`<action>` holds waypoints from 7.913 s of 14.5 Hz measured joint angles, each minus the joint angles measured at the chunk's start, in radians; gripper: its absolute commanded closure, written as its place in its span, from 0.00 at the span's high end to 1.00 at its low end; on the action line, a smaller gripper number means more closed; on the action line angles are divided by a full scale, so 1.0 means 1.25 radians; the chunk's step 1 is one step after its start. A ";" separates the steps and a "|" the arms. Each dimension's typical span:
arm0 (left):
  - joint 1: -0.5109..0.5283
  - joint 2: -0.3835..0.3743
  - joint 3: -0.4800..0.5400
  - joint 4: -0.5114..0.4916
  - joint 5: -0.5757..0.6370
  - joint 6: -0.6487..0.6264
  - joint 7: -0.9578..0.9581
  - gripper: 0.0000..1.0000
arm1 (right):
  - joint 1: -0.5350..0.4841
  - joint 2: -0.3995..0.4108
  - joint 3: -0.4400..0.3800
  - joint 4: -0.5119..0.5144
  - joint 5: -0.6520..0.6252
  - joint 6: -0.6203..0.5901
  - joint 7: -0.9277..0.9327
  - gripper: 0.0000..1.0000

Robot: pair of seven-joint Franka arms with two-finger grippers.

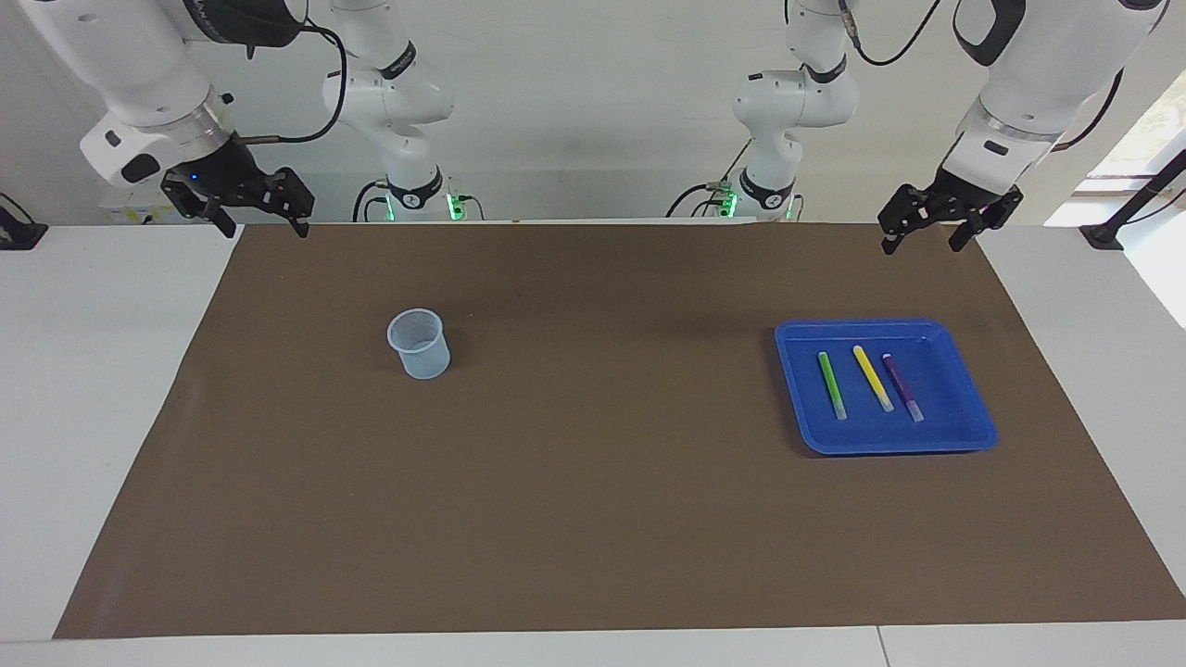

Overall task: Transfer and insert pens with both arms
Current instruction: 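Move the left gripper over the purple pen while the right gripper advances, then grasp the purple pen with the left gripper while the right gripper approaches, then lift the purple pen toward the right gripper with the left gripper, then close the right gripper on the purple pen tip and pull it free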

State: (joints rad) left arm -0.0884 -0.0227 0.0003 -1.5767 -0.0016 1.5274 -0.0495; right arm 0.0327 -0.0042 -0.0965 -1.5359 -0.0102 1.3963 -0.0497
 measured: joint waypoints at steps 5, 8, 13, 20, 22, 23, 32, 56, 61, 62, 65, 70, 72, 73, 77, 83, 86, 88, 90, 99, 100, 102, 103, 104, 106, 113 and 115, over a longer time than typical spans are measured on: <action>0.000 0.000 0.000 -0.001 0.000 0.000 0.002 1.00 | 0.001 0.000 0.010 0.008 0.000 0.009 0.000 1.00; 0.000 0.000 0.000 -0.001 0.000 0.000 0.002 1.00 | 0.001 0.000 0.028 0.009 0.000 0.011 0.000 1.00; 0.001 0.000 0.000 -0.001 0.000 0.001 0.002 1.00 | 0.001 0.000 0.032 0.011 0.004 0.014 0.000 1.00; 0.001 0.000 0.000 -0.007 0.000 0.002 0.002 1.00 | 0.003 0.000 0.072 0.008 0.018 0.014 -0.010 1.00; 0.001 -0.001 0.000 -0.021 0.000 0.002 0.002 1.00 | 0.002 0.000 0.077 0.008 0.028 0.014 -0.010 1.00; 0.001 -0.005 0.000 -0.036 0.000 0.004 0.001 1.00 | 0.000 0.000 0.077 0.008 0.059 0.015 -0.010 1.00; 0.078 0.005 0.002 -0.253 0.000 0.201 0.071 1.00 | -0.022 -0.006 0.077 -0.026 0.319 0.018 0.044 1.00; 0.171 0.269 0.002 -0.333 0.000 0.562 0.135 0.50 | 0.350 -0.065 0.091 -0.303 0.591 0.665 0.434 1.00; 0.171 0.270 -0.002 -0.327 0.000 0.561 0.135 0.00 | 0.464 -0.047 0.097 -0.307 0.592 0.790 0.569 1.00; 0.171 0.270 -0.002 -0.327 0.000 0.561 0.135 0.00 | 0.487 -0.038 0.099 -0.308 0.592 0.820 0.602 1.00; 0.171 0.270 -0.002 -0.326 0.000 0.559 0.135 0.00 | 0.512 -0.020 0.100 -0.309 0.592 0.863 0.652 1.00; 0.171 0.273 -0.002 -0.275 0.000 0.485 0.135 0.00 | 0.513 -0.019 0.098 -0.309 0.592 0.890 0.659 1.00; 0.170 0.272 -0.003 -0.212 -0.001 0.400 0.135 0.00 | 0.513 -0.018 0.098 -0.308 0.592 0.905 0.659 1.00; 0.169 0.271 -0.004 -0.178 -0.002 0.355 0.133 0.00 | 0.513 -0.018 0.098 -0.308 0.592 0.906 0.659 1.00; 0.156 0.238 -0.012 -0.065 -0.059 0.184 0.033 0.00 | 0.512 -0.018 0.097 -0.308 0.591 0.906 0.657 1.00; 0.085 0.128 -0.016 -0.037 -0.172 0.054 -0.287 0.00 | 0.454 -0.011 0.091 -0.299 0.591 0.899 0.501 1.00; 0.047 0.072 -0.019 -0.037 -0.259 0.009 -0.488 0.00 | 0.446 0.009 0.092 -0.257 0.589 0.869 0.472 1.00; 0.003 0.052 -0.020 -0.037 -0.305 -0.003 -0.636 0.00 | 0.461 0.021 0.095 -0.238 0.589 0.864 0.472 1.00; -0.047 0.047 -0.022 -0.037 -0.343 -0.001 -0.783 0.00 | 0.473 0.026 0.098 -0.232 0.589 0.864 0.472 1.00; -0.091 -0.003 -0.022 -0.173 -0.573 0.098 -1.096 0.00 | 0.506 0.031 0.100 -0.214 0.589 0.858 0.472 1.00; -0.091 -0.013 -0.022 -0.188 -0.588 0.103 -1.103 0.00 | 0.506 0.031 0.100 -0.214 0.589 0.858 0.472 1.00; -0.090 -0.026 -0.020 -0.205 -0.604 0.103 -1.111 0.00 | 0.506 0.031 0.100 -0.214 0.582 0.858 0.472 1.00; -0.090 -0.031 -0.019 -0.210 -0.614 0.103 -1.114 0.00 | 0.505 0.031 0.100 -0.214 0.577 0.858 0.472 1.00; -0.090 -0.034 -0.019 -0.217 -0.625 0.103 -1.116 0.00 | 0.505 0.031 0.099 -0.214 0.574 0.858 0.472 1.00; -0.090 -0.041 -0.018 -0.232 -0.644 0.104 -1.117 0.00 | 0.505 0.031 0.099 -0.214 0.573 0.857 0.472 0.93; -0.090 -0.055 -0.018 -0.256 -0.670 0.107 -1.117 0.00 | 0.507 0.031 0.100 -0.219 0.572 0.849 0.472 0.16; -0.090 -0.056 -0.018 -0.257 -0.672 0.107 -1.117 0.00 | 0.507 0.031 0.101 -0.222 0.572 0.848 0.472 0.00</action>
State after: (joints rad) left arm -0.2003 -0.0927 -0.0223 -1.8983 -0.8417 1.6615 -1.4459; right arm 0.6666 0.0343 0.0292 -1.8134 0.7042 2.4566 0.5405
